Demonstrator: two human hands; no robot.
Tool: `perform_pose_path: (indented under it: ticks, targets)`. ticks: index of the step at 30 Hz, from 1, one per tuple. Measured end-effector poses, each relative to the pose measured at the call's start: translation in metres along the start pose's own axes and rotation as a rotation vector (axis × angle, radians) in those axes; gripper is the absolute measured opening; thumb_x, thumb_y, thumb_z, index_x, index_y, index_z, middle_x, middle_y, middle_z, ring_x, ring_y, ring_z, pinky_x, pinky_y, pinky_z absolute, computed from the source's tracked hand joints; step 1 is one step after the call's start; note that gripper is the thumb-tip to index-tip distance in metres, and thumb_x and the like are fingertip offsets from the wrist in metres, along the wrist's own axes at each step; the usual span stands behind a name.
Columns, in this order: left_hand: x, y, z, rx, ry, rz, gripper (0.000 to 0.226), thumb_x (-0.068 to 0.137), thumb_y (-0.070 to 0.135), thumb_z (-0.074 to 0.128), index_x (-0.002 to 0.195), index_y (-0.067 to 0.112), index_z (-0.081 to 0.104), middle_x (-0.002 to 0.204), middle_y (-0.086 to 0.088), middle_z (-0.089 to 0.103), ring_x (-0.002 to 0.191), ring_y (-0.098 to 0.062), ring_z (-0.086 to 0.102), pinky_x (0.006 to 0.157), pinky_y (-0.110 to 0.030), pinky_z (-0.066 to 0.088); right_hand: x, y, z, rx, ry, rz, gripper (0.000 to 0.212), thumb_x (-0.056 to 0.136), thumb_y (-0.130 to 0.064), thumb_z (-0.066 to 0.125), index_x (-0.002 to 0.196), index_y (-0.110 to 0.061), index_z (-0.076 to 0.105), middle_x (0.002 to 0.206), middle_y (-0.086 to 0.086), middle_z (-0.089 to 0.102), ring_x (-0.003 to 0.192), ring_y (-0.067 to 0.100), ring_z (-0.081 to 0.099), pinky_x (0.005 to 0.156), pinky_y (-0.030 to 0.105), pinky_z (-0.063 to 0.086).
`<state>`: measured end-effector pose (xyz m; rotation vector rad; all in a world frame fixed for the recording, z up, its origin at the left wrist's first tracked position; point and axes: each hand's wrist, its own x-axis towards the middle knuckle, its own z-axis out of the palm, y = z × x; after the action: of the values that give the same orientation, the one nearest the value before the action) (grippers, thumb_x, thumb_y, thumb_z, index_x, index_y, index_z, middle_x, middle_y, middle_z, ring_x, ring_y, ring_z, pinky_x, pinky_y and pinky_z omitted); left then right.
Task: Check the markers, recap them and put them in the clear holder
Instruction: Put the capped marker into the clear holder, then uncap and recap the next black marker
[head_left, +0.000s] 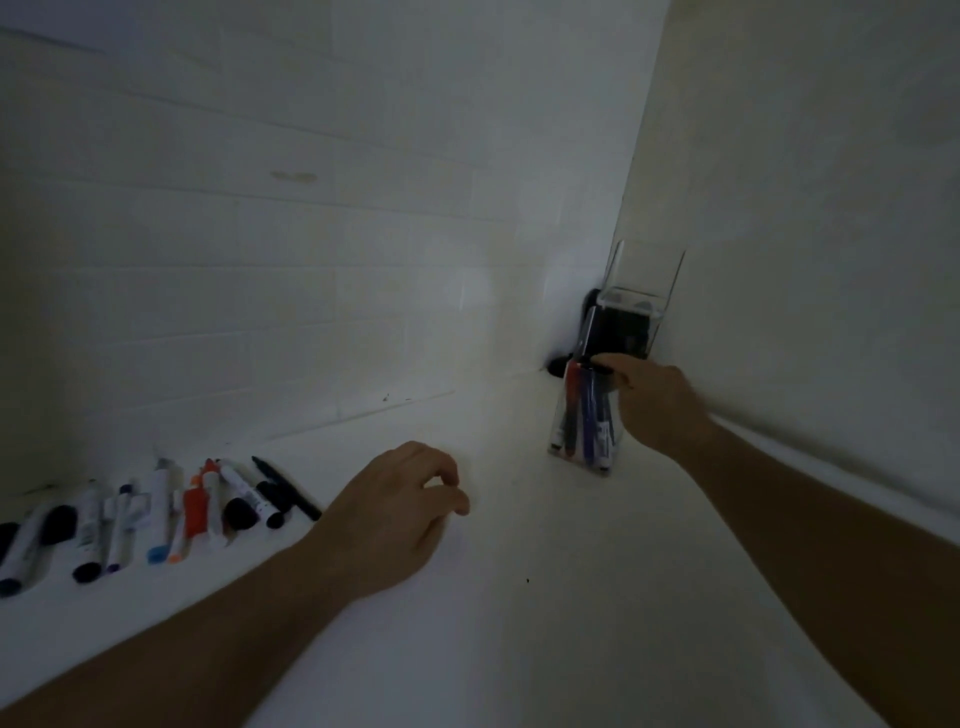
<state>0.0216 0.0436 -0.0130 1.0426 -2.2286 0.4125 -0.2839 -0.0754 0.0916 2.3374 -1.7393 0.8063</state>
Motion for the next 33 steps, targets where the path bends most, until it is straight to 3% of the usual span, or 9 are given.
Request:
perform_pose_path:
  ticks: [4, 6, 10, 15, 19, 22, 27, 30, 33]
  targets:
    - [0.0, 0.001, 0.001, 0.013, -0.005, 0.034, 0.026, 0.088, 0.011, 0.059, 0.103, 0.028, 0.072, 0.112, 0.002, 0.062, 0.1, -0.016, 0.057, 0.079, -0.036, 0.048, -0.003, -0.003, 0.005, 0.036, -0.004, 0.018, 0.049, 0.105, -0.011, 0.034, 0.149, -0.029, 0.045, 0.138, 0.012, 0.057, 0.103, 0.027, 0.059, 0.086, 0.033, 0.047]
    - [-0.001, 0.0, 0.001, 0.008, 0.005, 0.031, 0.027, 0.088, 0.01, 0.058, 0.106, 0.027, 0.071, 0.111, 0.001, 0.062, 0.099, -0.017, 0.057, 0.078, -0.036, 0.048, -0.007, -0.011, 0.005, 0.043, 0.121, 0.045, 0.05, 0.102, -0.012, 0.04, 0.151, -0.025, 0.041, 0.138, 0.011, 0.051, 0.099, 0.024, 0.056, 0.085, 0.035, 0.049]
    - [-0.002, -0.004, -0.004, 0.002, 0.025, 0.005, 0.032, 0.092, 0.01, 0.052, 0.114, 0.025, 0.071, 0.113, -0.001, 0.064, 0.1, -0.019, 0.059, 0.079, -0.038, 0.048, -0.025, -0.054, 0.018, 0.148, 0.319, -0.137, 0.038, 0.095, -0.008, 0.051, 0.131, -0.019, 0.059, 0.121, 0.005, 0.052, 0.095, 0.02, 0.056, 0.082, 0.037, 0.054]
    - [0.003, -0.035, -0.055, 0.106, 0.203, -0.285, 0.027, 0.084, 0.011, 0.062, 0.106, 0.023, 0.074, 0.106, -0.003, 0.066, 0.101, -0.026, 0.058, 0.088, -0.037, 0.046, -0.053, -0.13, 0.07, 0.377, 0.028, -0.332, 0.038, 0.085, -0.003, 0.059, 0.115, -0.024, 0.069, 0.1, -0.01, 0.057, 0.081, 0.003, 0.05, 0.08, 0.017, 0.041]
    - [-0.017, -0.075, -0.092, 0.191, 0.293, -0.574, 0.028, 0.089, 0.01, 0.058, 0.109, 0.025, 0.072, 0.109, -0.001, 0.063, 0.106, -0.025, 0.054, 0.092, -0.031, 0.039, -0.069, -0.186, 0.106, 0.49, -0.216, -0.517, 0.037, 0.084, -0.008, 0.062, 0.118, -0.021, 0.07, 0.108, -0.003, 0.066, 0.08, 0.002, 0.052, 0.078, 0.009, 0.039]
    - [-0.03, -0.094, -0.104, 0.217, 0.255, -0.691, 0.029, 0.09, 0.013, 0.055, 0.108, 0.03, 0.07, 0.112, 0.001, 0.063, 0.11, -0.025, 0.054, 0.094, -0.033, 0.04, -0.075, -0.22, 0.119, 0.539, -0.356, -0.662, 0.029, 0.086, -0.012, 0.064, 0.112, -0.02, 0.074, 0.104, 0.005, 0.067, 0.088, 0.014, 0.06, 0.082, 0.025, 0.05]
    - [-0.029, -0.094, -0.103, 0.176, 0.19, -0.77, 0.031, 0.088, 0.011, 0.055, 0.106, 0.031, 0.071, 0.107, 0.003, 0.067, 0.105, -0.024, 0.057, 0.096, -0.038, 0.046, -0.067, -0.235, 0.129, 0.352, -0.325, -0.644, 0.025, 0.095, -0.035, 0.057, 0.096, -0.018, 0.074, 0.091, 0.004, 0.058, 0.083, 0.02, 0.059, 0.075, 0.035, 0.052]
    - [-0.029, -0.091, -0.104, 0.122, 0.149, -0.791, 0.037, 0.078, 0.011, 0.054, 0.1, 0.033, 0.073, 0.1, 0.007, 0.068, 0.102, -0.024, 0.06, 0.092, -0.041, 0.051, -0.057, -0.227, 0.129, 0.111, -0.277, -0.527, 0.039, 0.098, -0.051, 0.048, 0.1, -0.016, 0.066, 0.091, 0.002, 0.047, 0.091, 0.023, 0.056, 0.069, 0.03, 0.037]
    - [-0.026, -0.087, -0.104, 0.058, 0.125, -0.854, 0.036, 0.075, 0.004, 0.054, 0.09, 0.03, 0.075, 0.089, 0.01, 0.066, 0.093, -0.02, 0.061, 0.087, -0.038, 0.053, -0.042, -0.196, 0.124, -0.037, -0.274, -0.438, 0.042, 0.095, -0.062, 0.045, 0.095, -0.025, 0.064, 0.096, 0.004, 0.061, 0.093, 0.026, 0.062, 0.067, 0.032, 0.039]
